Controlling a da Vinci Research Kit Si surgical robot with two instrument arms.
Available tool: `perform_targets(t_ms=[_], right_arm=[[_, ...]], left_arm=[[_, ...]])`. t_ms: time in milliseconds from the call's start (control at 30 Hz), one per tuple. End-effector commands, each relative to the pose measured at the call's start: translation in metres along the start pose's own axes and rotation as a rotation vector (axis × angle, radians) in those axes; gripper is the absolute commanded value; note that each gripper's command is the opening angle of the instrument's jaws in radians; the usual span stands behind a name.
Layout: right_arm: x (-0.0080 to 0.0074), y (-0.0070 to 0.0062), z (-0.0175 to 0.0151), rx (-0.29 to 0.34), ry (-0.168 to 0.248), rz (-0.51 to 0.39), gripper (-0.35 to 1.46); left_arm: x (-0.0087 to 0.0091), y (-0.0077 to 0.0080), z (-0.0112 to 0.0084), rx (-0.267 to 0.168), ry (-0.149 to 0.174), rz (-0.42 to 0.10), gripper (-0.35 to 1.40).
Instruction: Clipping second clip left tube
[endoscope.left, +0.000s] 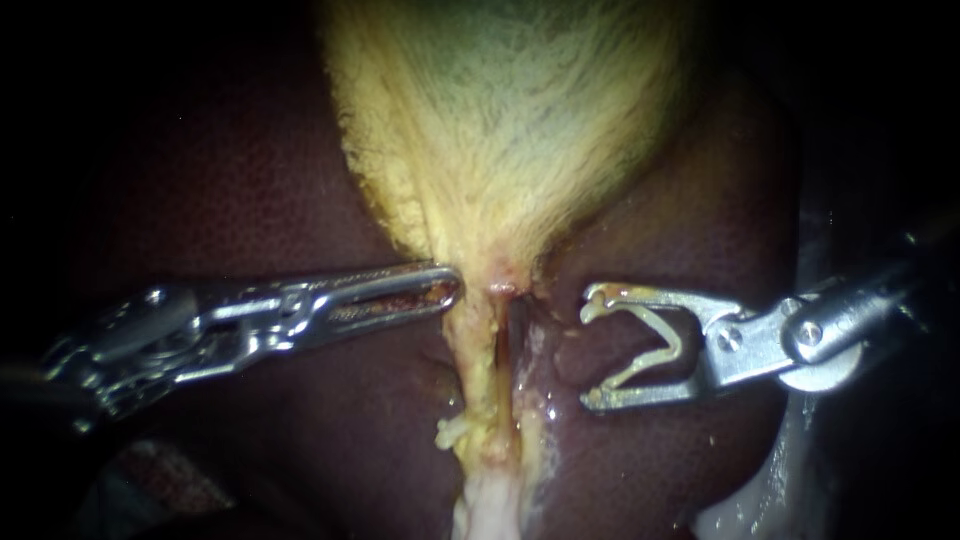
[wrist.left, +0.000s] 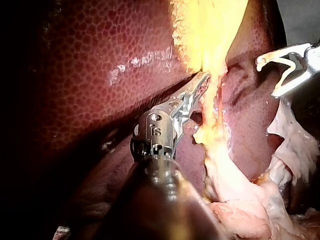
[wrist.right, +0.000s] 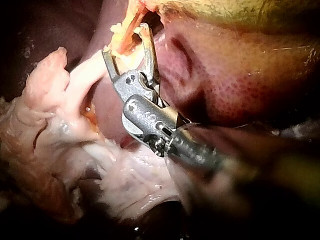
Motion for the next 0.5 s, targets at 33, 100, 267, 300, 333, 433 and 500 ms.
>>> perform_targets(t_ms=[33,100,267,300,333,433,500], right_arm=[[0.0,-0.0001,0.0001,0.0,0.0,0.0,0.6],[-0.0002,-0.0003,0.0005,0.001,0.001,-0.002,0.6],[-0.0009,-0.0012,0.0026,0.015,0.007,0.01,0.6],[-0.001,-0.0014,0.0032,0.02,0.009,0.014,0.6],[-0.0013,-0.0017,0.004,0.023,0.01,0.028,0.6],[-0.0019,-0.0025,0.0064,0.038,0.014,0.092,0.6],[-0.0023,-0.003,0.008,0.046,0.015,0.117,0.6]], left_arm=[[0.0,0.0,-0.0002,0.001,0.001,0.0,-0.35],[-0.0002,0.0002,-0.0007,0.003,0.002,0.0,-0.35],[-0.0006,0.001,-0.003,0.003,0.004,-0.001,-0.35],[-0.0007,0.0012,-0.0036,-0.002,0.002,-0.001,-0.35],[-0.0008,0.0014,-0.0041,-0.005,0.001,-0.001,-0.35],[-0.0009,0.0021,-0.006,-0.017,-0.004,0.0,-0.35],[-0.0008,0.0025,-0.0068,-0.022,-0.006,0.001,-0.35]])
